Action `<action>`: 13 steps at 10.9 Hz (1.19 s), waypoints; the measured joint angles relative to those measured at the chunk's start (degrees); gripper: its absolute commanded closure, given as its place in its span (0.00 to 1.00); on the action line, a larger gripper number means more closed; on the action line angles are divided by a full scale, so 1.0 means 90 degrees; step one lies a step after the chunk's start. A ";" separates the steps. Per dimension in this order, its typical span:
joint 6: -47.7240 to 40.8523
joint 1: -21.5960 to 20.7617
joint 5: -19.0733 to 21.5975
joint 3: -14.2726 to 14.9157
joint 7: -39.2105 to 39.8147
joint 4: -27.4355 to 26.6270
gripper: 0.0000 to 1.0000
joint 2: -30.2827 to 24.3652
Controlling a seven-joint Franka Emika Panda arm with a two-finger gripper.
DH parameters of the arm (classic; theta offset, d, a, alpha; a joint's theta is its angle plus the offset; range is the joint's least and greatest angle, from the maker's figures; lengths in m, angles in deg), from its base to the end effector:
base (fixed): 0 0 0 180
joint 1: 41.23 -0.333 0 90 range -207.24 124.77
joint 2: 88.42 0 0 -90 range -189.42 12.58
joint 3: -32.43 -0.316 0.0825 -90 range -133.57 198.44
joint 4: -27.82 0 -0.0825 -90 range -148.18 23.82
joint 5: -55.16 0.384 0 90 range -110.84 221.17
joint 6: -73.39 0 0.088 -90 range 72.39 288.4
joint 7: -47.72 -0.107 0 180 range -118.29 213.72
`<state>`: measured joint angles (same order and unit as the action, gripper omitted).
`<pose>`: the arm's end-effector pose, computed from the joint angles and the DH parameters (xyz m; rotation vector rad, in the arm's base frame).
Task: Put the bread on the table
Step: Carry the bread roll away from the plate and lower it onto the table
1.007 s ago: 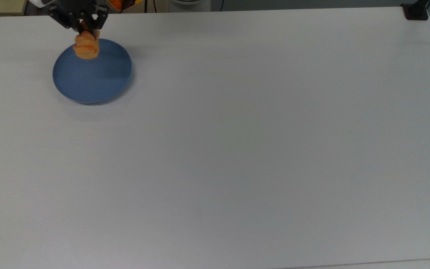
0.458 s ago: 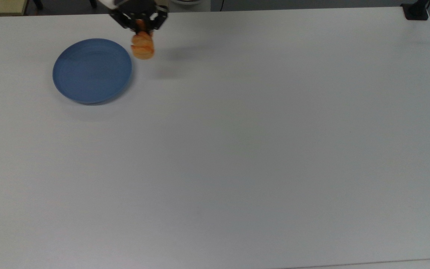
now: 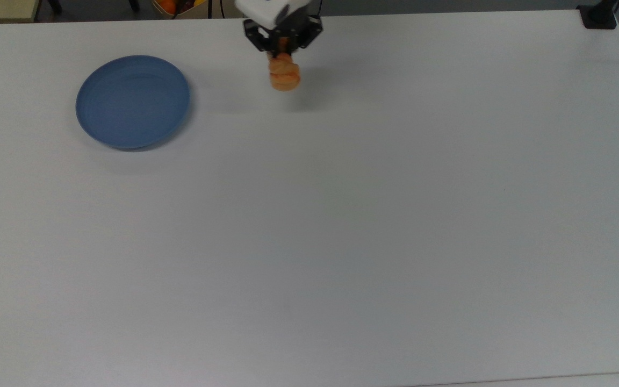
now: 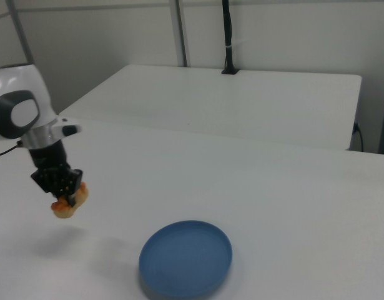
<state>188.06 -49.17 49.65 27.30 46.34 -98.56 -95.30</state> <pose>0.4860 0.1076 0.4254 3.0103 0.3734 -0.1096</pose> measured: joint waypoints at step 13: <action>0.1504 -0.1069 0.0000 -0.0977 -0.2286 -0.0501 0.01 0.1161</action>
<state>201.59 -58.80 49.65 18.51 25.77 -103.07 -84.85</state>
